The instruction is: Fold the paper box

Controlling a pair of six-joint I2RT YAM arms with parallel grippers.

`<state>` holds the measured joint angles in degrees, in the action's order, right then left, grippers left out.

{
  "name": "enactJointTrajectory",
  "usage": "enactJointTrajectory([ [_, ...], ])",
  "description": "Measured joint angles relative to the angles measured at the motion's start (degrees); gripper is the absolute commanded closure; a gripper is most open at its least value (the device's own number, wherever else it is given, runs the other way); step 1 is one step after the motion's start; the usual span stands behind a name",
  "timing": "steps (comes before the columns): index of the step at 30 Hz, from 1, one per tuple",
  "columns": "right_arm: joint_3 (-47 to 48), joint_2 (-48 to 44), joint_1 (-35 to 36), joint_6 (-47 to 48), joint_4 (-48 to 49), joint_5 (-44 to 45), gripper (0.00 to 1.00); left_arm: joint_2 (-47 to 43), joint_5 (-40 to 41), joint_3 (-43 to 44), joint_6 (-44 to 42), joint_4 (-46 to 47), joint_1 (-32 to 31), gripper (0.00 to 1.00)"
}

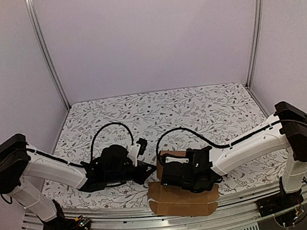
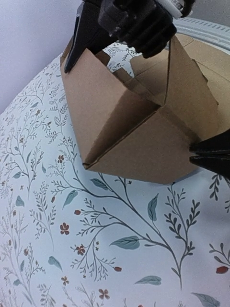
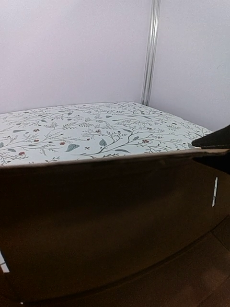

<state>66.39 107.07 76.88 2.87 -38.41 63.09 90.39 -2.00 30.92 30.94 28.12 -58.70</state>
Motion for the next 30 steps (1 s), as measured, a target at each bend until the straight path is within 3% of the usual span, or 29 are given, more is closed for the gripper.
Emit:
enactJointTrajectory([
  [30, 0.6, 0.3, 0.0, -1.2, -2.9, -0.1, 1.00, 3.7, -4.2, -1.6, -1.6, 8.3, -0.9, 0.94],
])
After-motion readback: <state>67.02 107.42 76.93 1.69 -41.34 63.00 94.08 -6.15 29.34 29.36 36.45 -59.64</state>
